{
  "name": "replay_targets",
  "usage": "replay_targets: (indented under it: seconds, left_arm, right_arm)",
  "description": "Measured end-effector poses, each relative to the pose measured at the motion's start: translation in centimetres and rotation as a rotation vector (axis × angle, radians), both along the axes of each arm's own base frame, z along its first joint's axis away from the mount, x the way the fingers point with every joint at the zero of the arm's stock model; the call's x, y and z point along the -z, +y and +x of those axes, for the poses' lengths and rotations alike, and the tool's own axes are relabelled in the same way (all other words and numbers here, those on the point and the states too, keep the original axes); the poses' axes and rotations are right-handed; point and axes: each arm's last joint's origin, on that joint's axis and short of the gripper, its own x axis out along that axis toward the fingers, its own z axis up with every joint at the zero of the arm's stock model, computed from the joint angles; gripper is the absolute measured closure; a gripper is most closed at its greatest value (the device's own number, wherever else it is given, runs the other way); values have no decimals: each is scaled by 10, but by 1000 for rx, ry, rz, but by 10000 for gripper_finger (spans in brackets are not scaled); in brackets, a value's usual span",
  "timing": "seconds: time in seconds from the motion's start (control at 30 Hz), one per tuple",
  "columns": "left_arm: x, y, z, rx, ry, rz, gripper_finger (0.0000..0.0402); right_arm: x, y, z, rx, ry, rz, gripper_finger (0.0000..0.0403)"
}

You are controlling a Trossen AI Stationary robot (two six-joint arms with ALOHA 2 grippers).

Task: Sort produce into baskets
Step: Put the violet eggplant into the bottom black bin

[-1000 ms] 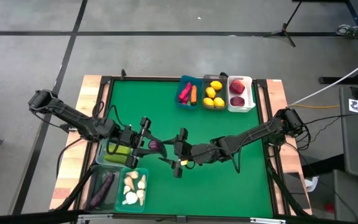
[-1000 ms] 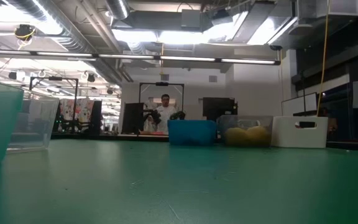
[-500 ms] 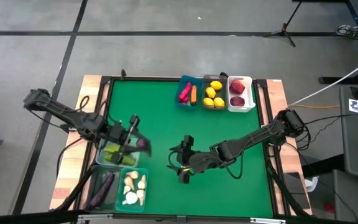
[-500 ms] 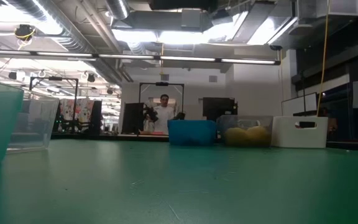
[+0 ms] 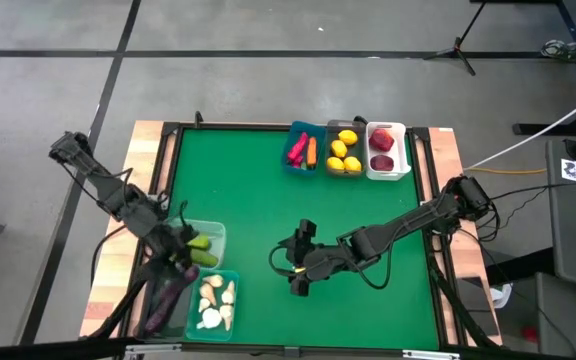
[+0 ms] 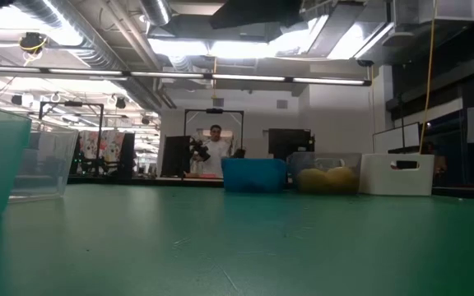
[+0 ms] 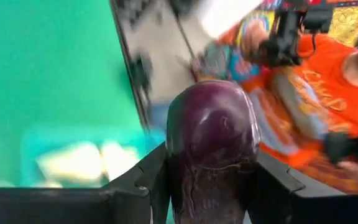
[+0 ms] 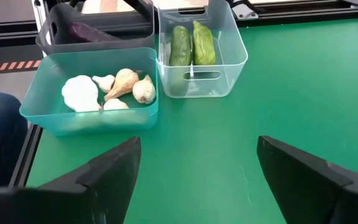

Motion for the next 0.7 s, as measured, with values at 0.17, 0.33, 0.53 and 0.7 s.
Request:
replay_targets:
  seconds: [0.17,0.33,0.53,0.7]
  left_arm:
    - [14,-11,-10,-36,324,-93,249]
    - [30,-13,-9,-277,515,-95,249]
    - [45,-11,-3,-560,716,-156,249]
    - [48,-25,-6,-549,834,-238,249]
  right_arm:
    - [0,0,0,0,0,0,84]
    - [0,0,0,-1,0,0,84]
    - [0,0,0,-4,0,-5,84]
    - [0,0,0,-5,5,-7,84]
